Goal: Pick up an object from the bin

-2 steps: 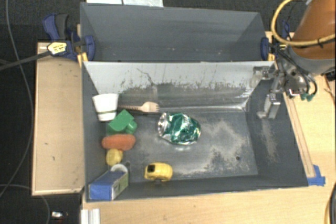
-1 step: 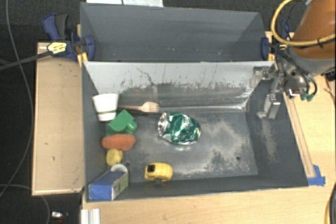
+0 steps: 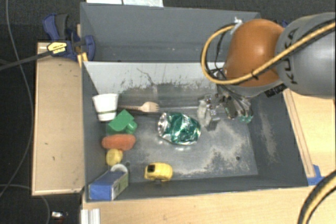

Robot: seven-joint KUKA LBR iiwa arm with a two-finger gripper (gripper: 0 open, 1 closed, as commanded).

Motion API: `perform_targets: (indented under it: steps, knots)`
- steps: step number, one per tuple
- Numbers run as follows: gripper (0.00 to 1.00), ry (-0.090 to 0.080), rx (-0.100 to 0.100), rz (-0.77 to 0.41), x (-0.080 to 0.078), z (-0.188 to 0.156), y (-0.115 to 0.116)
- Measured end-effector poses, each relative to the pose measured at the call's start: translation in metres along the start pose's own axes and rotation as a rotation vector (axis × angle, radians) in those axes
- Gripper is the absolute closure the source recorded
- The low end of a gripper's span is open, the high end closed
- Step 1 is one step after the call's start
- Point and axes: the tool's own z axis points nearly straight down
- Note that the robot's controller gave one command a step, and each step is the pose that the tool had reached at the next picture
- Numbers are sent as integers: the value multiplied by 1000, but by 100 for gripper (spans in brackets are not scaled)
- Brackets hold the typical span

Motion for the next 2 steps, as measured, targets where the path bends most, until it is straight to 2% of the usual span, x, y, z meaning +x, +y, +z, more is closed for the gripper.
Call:
perform_targets:
  steps: [1,2]
  knots:
    - [100,0,0,-1,0,0,0]
    - [100,-8,0,98,-1,61,27]
